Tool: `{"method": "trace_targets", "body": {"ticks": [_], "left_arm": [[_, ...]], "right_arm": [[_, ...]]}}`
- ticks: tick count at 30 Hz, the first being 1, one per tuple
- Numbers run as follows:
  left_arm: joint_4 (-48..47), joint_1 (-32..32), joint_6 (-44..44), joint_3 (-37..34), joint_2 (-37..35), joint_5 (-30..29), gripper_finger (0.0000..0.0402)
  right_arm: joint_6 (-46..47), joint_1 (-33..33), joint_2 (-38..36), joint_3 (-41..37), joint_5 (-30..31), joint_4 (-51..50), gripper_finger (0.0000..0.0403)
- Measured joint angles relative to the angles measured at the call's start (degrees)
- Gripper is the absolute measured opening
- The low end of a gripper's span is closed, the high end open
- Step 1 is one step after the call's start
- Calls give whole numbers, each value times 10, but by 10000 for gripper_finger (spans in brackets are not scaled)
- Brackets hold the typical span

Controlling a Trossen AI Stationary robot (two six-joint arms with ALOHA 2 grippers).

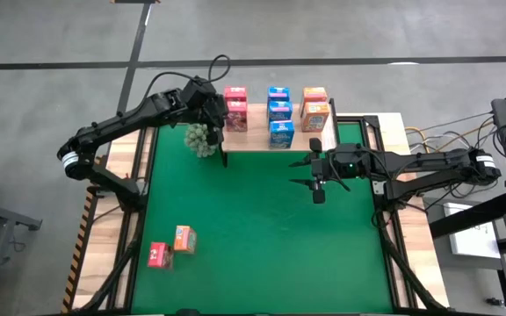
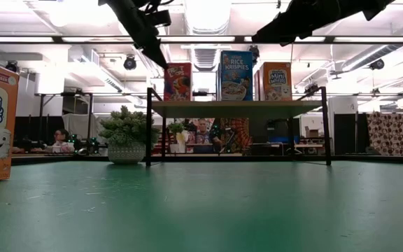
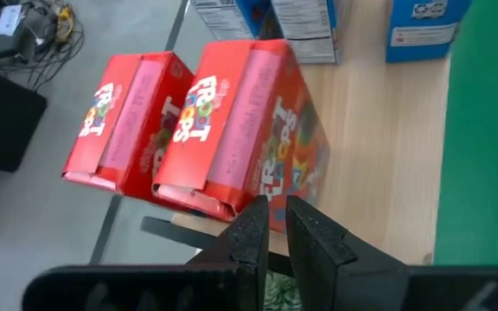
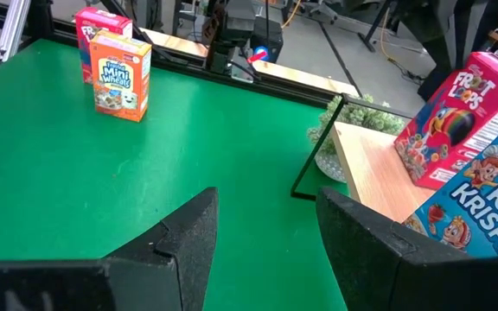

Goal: Stack cereal on shelf
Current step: Put the top red cereal box on the shelf aligned with the other red cereal box, then put the orange cereal box on the shelf aligned with the other orange cereal box

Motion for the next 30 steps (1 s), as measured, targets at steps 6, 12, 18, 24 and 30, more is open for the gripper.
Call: {"method": "trace_targets", "body": {"ticks": [6, 12, 18, 24, 30], "left_arm": [[0, 0, -3, 0, 0, -2, 26], [-5, -5, -26, 0, -1, 31, 26], [-6, -44, -68, 0, -28, 46, 26], [-55, -131, -235, 0, -73, 46, 26], [-178, -245, -517, 0, -99, 47, 26]], "right_arm": [[0, 0, 0, 0, 0, 0, 185], [0, 0, 0, 0, 0, 0, 185], [0, 0, 0, 0, 0, 0, 185], [0, 0, 0, 0, 0, 0, 185], [0, 0, 0, 0, 0, 0, 185]]}}
